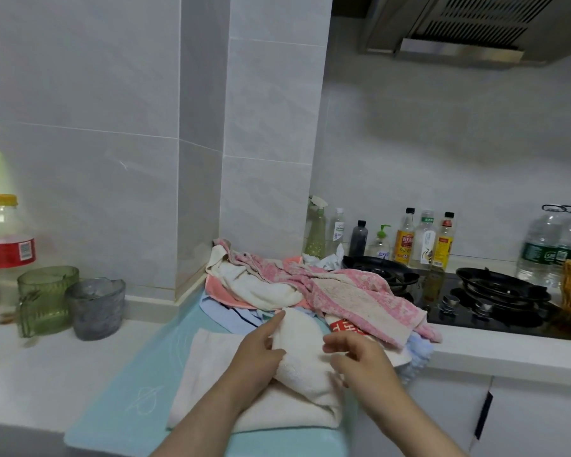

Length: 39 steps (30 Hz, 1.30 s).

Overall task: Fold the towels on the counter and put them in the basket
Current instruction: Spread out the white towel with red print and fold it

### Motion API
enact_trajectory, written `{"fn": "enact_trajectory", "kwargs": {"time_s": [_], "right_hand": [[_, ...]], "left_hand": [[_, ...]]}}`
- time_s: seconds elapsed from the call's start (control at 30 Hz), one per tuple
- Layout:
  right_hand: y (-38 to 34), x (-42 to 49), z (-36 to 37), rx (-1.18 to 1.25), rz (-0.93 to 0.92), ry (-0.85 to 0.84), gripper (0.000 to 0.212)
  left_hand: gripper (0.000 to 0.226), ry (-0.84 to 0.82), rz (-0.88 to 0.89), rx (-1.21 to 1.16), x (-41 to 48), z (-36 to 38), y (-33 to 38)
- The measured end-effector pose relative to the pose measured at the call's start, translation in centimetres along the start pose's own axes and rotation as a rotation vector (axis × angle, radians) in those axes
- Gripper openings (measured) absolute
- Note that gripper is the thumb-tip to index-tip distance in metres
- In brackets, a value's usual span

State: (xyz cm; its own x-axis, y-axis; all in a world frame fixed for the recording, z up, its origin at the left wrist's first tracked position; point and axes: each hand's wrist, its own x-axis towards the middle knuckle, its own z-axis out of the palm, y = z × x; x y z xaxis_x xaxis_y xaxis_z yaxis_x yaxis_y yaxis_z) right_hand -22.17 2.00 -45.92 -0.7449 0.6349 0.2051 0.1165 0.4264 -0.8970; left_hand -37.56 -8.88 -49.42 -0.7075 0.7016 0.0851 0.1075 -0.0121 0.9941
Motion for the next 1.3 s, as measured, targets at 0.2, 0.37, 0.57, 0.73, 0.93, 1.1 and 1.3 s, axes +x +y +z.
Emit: {"fn": "enact_trajectory", "kwargs": {"time_s": [0.2,0.37,0.57,0.73,0.93,1.1,1.3], "right_hand": [[2.5,-2.4,2.7,-0.543,-0.1,-0.086,0.08],[1.6,-2.0,4.7,-0.348,-0.065,0.129,0.038],[0.2,-2.0,5.9,-0.253,-0.117,0.089,0.025],[0.7,-2.2,6.5,-0.428,-0.177,-0.056,0.06],[-0.2,-2.8,6.9,-0.618,-0.247,-0.265,0.062],[-0.9,-3.3,6.5,-0.768,-0.243,-0.389,0.061],[-3.5,-1.8,6.6,-0.691,-0.27,-0.259,0.039]], "left_hand": [[0.047,0.107,-0.061,-0.186,-0.2,0.1,4.1],[0.043,0.132,-0.087,-0.366,-0.9,-0.6,8.3],[0.051,0.211,-0.106,-0.288,-2.5,-4.7,8.7],[0.064,0.2,-0.164,-0.084,-4.5,-8.9,5.8],[0.067,0.145,-0.224,0.346,-6.6,-11.6,2.7],[0.065,0.048,-0.22,0.601,-7.5,-12.2,2.4],[0.048,0.165,0.13,0.798,-7.0,-10.8,5.0]]}}
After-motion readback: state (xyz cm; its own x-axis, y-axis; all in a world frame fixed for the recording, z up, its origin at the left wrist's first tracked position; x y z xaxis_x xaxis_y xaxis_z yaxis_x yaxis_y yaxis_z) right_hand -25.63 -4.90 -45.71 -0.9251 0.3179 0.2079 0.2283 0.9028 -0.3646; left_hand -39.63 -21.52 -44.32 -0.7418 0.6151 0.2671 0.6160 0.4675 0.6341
